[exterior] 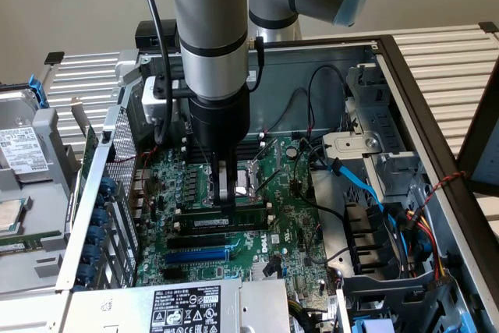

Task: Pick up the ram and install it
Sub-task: 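Press down the ram until it locks into place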

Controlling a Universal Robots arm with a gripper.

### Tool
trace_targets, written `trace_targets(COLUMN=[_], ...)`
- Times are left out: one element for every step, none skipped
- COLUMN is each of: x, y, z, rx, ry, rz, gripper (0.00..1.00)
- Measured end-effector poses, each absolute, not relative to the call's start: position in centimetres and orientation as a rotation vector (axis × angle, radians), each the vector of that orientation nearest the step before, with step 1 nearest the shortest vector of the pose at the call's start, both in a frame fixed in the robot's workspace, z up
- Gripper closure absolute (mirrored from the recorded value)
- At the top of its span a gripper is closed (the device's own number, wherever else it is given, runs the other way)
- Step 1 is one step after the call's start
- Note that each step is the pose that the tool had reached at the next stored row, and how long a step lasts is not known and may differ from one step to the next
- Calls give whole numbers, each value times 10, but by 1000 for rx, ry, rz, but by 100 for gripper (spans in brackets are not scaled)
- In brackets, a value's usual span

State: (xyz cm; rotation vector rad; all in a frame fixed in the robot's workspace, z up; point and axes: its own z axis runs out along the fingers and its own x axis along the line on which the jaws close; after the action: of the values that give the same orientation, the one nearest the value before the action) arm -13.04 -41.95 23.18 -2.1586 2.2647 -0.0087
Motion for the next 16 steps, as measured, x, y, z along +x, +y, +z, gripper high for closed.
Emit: trace_targets(x=[-130,-130,-130,-130,-130,-130,-130,-130,-130,-130,-130,-130,-130,-130,-130,-130], y=[-420,-420,-420,-420,-420,-420,-420,-420,-420,-420,-420,-420,-420,-420,-420,-420], z=[231,231,231,231,231,231,231,231,231,231,231,231,231,231,230,230], rx=[-2159,-2159,-2159,-2159,-2159,-2159,-2159,-2159,-2159,-2159,-2159,-2159,-2158,-2159,-2159,-2159], ry=[2265,2265,2265,2265,2265,2265,2265,2265,2265,2265,2265,2265,2265,2265,2265,2265], rz=[-9,-9,-9,-9,-9,-9,-9,-9,-9,-9,-9,-9,-9,-9,-9,-9], gripper=[89,89,89,89,89,89,89,89,89,89,89,89,89,89,89,89])
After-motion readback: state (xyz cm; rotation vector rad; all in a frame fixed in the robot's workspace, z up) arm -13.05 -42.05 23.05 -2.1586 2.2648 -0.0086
